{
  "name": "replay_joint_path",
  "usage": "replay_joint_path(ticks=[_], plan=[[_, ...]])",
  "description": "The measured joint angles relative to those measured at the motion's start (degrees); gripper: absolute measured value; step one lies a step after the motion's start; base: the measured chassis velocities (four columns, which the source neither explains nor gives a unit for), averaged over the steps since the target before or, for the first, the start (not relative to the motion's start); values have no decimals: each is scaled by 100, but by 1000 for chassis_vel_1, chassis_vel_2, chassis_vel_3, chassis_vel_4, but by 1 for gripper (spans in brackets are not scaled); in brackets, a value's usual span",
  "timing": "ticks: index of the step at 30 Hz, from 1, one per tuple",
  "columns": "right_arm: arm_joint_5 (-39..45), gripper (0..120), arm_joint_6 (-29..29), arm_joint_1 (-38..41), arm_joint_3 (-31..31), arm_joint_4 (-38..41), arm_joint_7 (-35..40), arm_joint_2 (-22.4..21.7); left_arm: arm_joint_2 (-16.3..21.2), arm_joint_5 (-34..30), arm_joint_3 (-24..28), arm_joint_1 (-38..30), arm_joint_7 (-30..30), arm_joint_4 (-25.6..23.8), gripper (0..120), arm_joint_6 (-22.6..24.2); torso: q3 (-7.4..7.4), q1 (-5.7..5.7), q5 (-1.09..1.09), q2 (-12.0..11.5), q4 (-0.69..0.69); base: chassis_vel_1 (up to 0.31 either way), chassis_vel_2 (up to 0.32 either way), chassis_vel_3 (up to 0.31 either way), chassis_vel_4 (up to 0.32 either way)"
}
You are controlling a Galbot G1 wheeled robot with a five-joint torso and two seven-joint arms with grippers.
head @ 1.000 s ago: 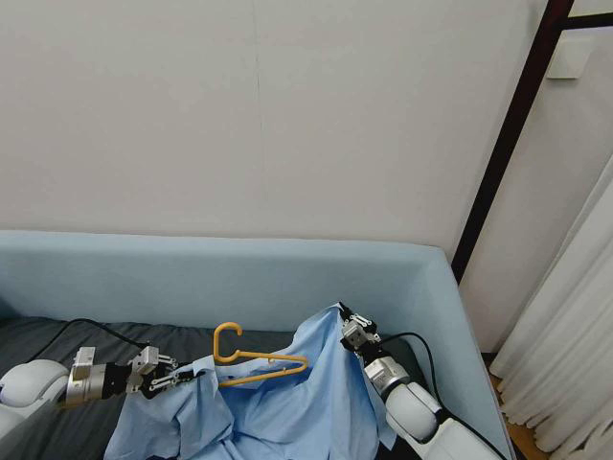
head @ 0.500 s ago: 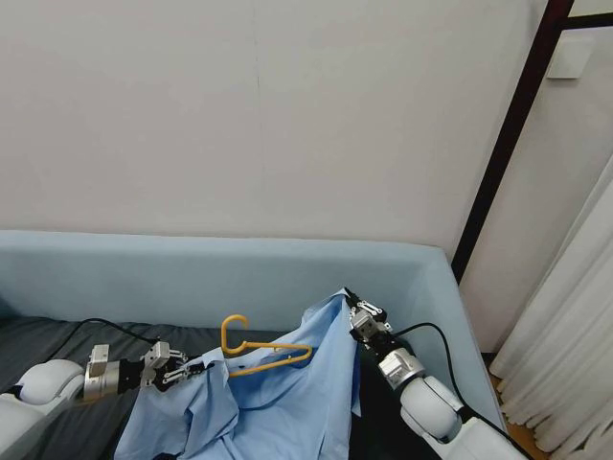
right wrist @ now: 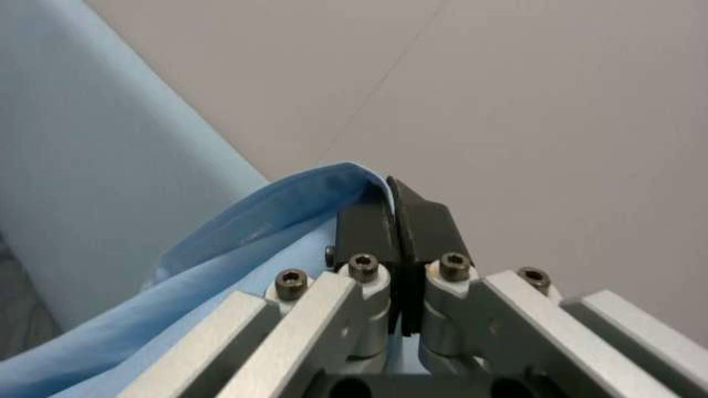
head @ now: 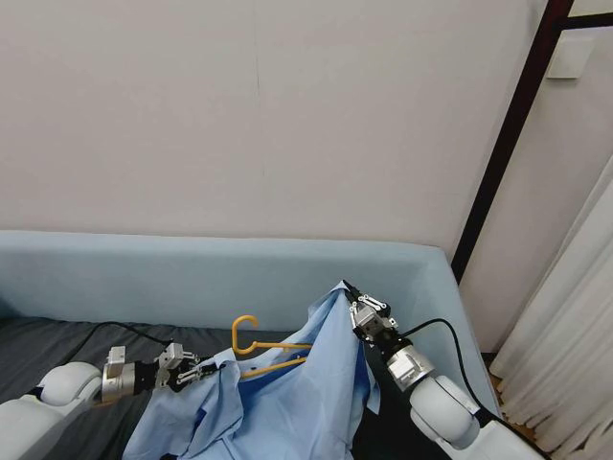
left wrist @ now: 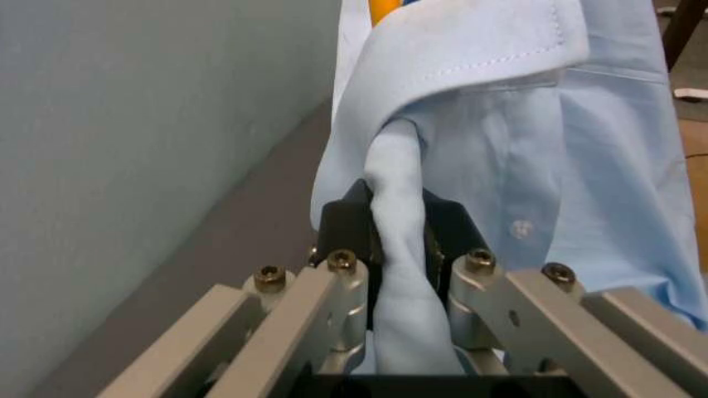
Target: Pick up the clothes from the sofa and hang them on the clothes hanger.
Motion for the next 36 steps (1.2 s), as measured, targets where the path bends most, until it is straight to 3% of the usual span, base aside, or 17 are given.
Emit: replay_joint_path(ticks=[8, 11, 22, 31, 36], plan=[[102, 0, -28, -71, 5, 262, -30, -225, -412, 153, 439, -396, -113, 218, 7, 19, 0, 0, 0, 0, -2, 0, 0, 0, 0], [211, 0, -75, -173, 93, 569, -52, -442, -737, 198, 716, -665, -244, 491, 7, 19, 0, 0, 0, 0, -1, 0, 0, 0, 0], [486, 0, -169, -338, 328, 1164, -96, -853, -1221, 193, 1109, -1270, -374, 1329, 7, -35, 0, 0, 0, 0, 1, 0, 0, 0, 0], [457, 0, -13, -930, 762, 1525, -184, -1043, -1483, -64, 1163, -1802, -433, 1885, 7, -52, -1, 0, -1, 0, -1, 0, 0, 0, 0], [271, 0, 230, -1376, 982, 1536, -238, -1003, -1438, -250, 1171, -1984, -434, 1912, 7, -44, 0, 0, -1, 0, -1, 0, 0, 0, 0]])
